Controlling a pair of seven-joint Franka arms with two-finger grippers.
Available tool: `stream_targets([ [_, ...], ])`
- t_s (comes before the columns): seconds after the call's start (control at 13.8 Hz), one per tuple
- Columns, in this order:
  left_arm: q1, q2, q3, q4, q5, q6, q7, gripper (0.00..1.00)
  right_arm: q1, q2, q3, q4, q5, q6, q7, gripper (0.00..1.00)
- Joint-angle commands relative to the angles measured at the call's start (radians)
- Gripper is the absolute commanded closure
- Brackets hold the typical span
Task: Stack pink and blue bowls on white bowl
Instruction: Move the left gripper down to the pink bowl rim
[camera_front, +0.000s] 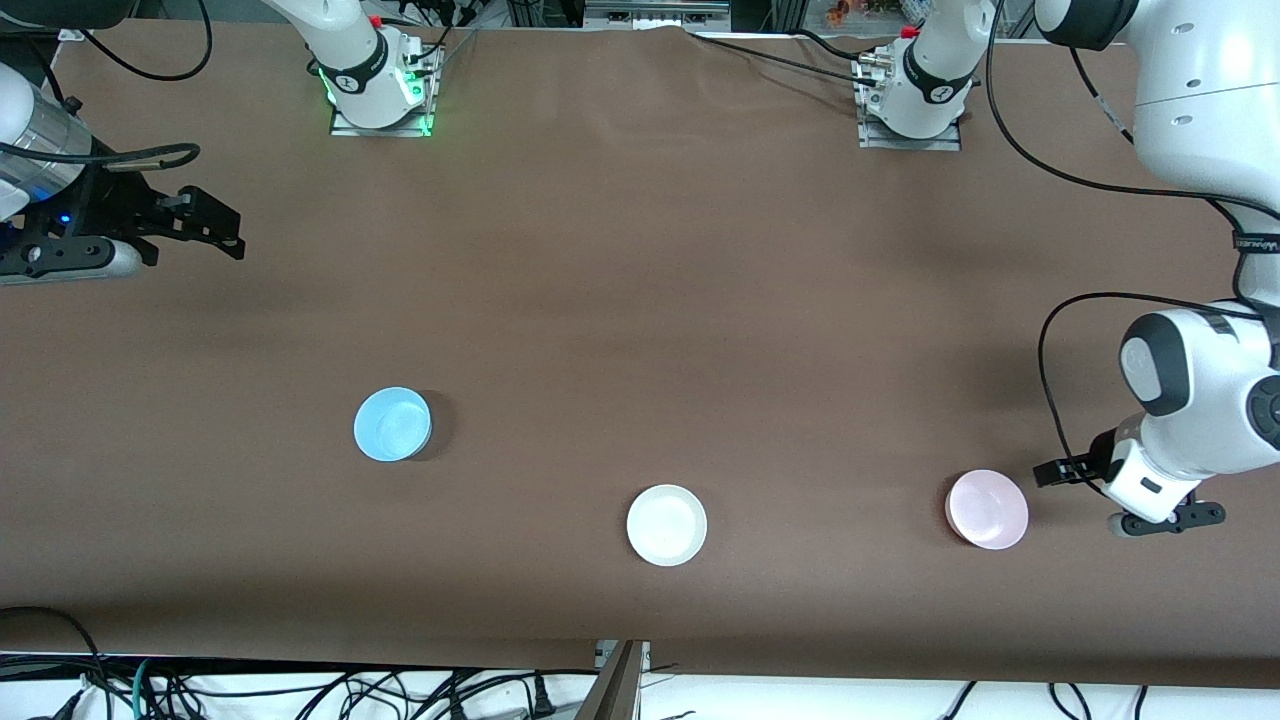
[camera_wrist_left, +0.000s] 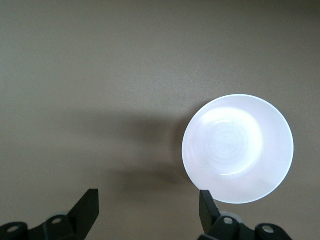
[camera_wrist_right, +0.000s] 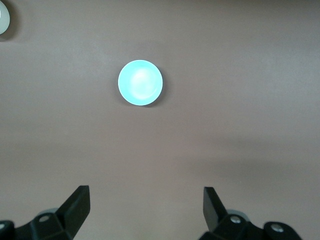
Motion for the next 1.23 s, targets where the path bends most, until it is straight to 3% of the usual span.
stream_targets([
  [0.0, -0.010, 0.006, 0.001, -0.022, -0.023, 0.037, 0.015, 0.11, -0.009, 0.004, 0.001, 0.020, 0.022, -0.007, -0.008, 0.00],
  [0.58, -0.030, 0.067, -0.003, -0.022, -0.025, 0.114, -0.005, 0.21, -0.007, 0.004, 0.001, 0.020, 0.022, -0.007, -0.008, 0.00],
  [1.01, -0.034, 0.078, -0.003, -0.020, -0.025, 0.134, -0.006, 0.44, -0.006, 0.018, 0.004, 0.026, 0.015, -0.004, -0.003, 0.00],
  [1.16, -0.034, 0.081, -0.003, -0.019, -0.025, 0.138, -0.006, 0.52, -0.009, 0.076, 0.002, 0.026, 0.019, 0.025, -0.010, 0.00],
])
